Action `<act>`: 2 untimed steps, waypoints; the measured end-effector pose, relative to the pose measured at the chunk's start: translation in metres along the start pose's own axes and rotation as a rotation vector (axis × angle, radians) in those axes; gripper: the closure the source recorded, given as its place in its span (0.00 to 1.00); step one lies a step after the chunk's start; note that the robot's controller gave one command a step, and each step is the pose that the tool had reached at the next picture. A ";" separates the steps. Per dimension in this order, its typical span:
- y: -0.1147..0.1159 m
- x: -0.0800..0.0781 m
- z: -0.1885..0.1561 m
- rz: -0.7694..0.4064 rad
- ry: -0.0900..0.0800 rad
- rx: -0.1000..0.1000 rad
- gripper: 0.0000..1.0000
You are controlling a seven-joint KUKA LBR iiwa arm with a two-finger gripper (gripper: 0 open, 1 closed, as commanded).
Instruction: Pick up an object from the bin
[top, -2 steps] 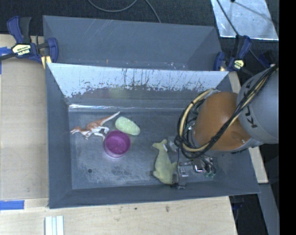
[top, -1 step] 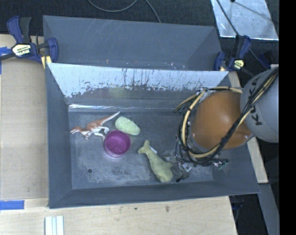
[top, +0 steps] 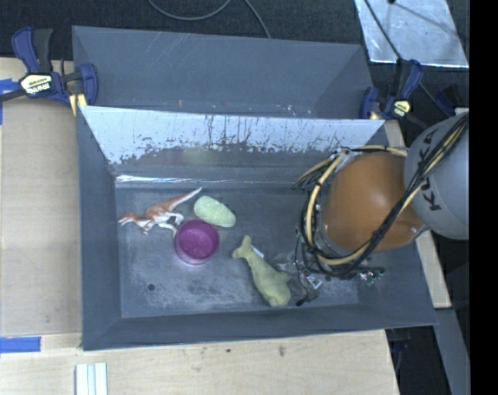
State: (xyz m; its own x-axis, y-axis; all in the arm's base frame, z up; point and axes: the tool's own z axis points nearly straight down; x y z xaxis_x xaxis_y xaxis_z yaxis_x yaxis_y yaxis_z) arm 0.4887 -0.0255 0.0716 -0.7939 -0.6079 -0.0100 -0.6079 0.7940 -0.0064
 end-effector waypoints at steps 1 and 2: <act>0.001 0.001 -0.004 0.001 0.005 -0.004 1.00; 0.003 0.002 -0.024 0.002 0.013 -0.011 1.00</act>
Offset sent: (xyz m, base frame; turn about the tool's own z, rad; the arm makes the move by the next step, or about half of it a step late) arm 0.0000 -0.0002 0.0222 0.0000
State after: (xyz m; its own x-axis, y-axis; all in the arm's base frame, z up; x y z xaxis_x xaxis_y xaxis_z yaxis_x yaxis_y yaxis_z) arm 0.4849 -0.0249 0.0957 -0.7950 -0.6066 0.0028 -0.6066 0.7950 0.0043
